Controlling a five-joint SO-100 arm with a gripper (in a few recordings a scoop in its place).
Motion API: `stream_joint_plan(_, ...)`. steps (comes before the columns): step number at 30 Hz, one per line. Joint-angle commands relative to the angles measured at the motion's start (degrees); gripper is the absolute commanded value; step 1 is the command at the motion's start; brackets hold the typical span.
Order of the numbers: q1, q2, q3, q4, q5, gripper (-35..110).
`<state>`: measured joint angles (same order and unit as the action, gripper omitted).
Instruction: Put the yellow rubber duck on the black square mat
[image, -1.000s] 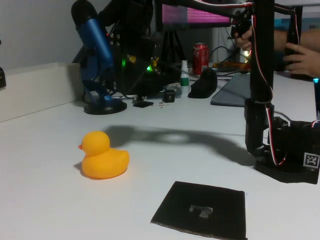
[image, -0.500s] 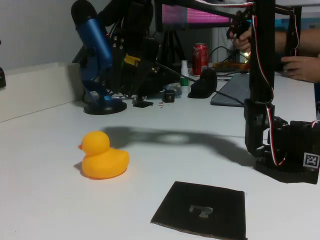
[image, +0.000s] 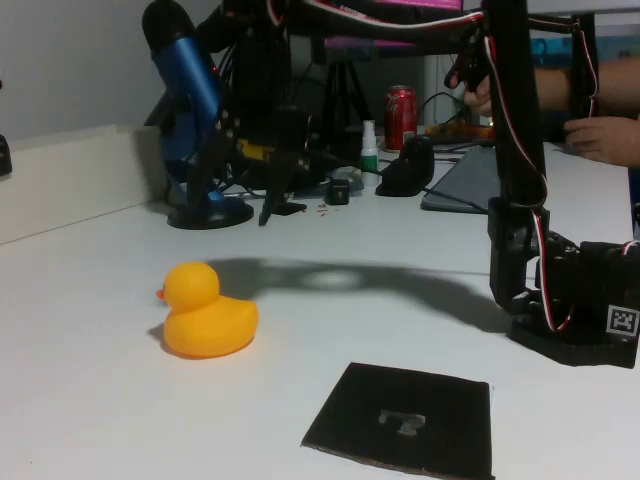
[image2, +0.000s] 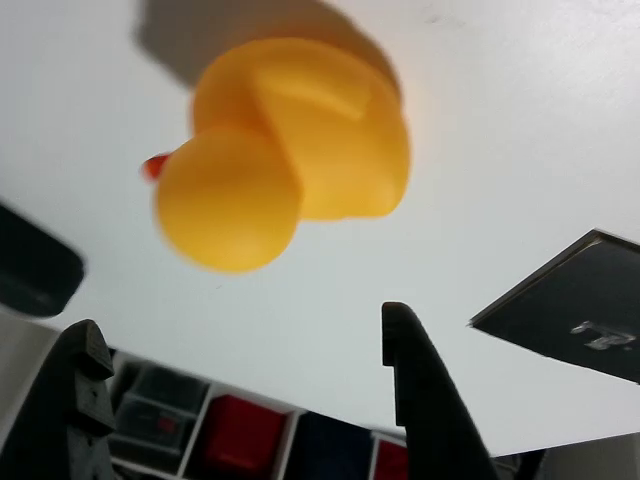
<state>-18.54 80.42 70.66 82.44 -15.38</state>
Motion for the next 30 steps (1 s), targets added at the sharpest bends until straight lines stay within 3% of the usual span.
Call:
stream_joint_plan(1, -2.4, 0.5, -3.8, -0.1, -1.0, 31)
stream_joint_plan(10, -2.5, -5.0, -13.4, -0.1, -0.8, 32)
stream_joint_plan(20, -10.3, -16.4, -24.3, 0.6, -0.4, 32)
stream_joint_plan(30, -10.5, -23.6, -26.0, 0.9, -0.4, 32)
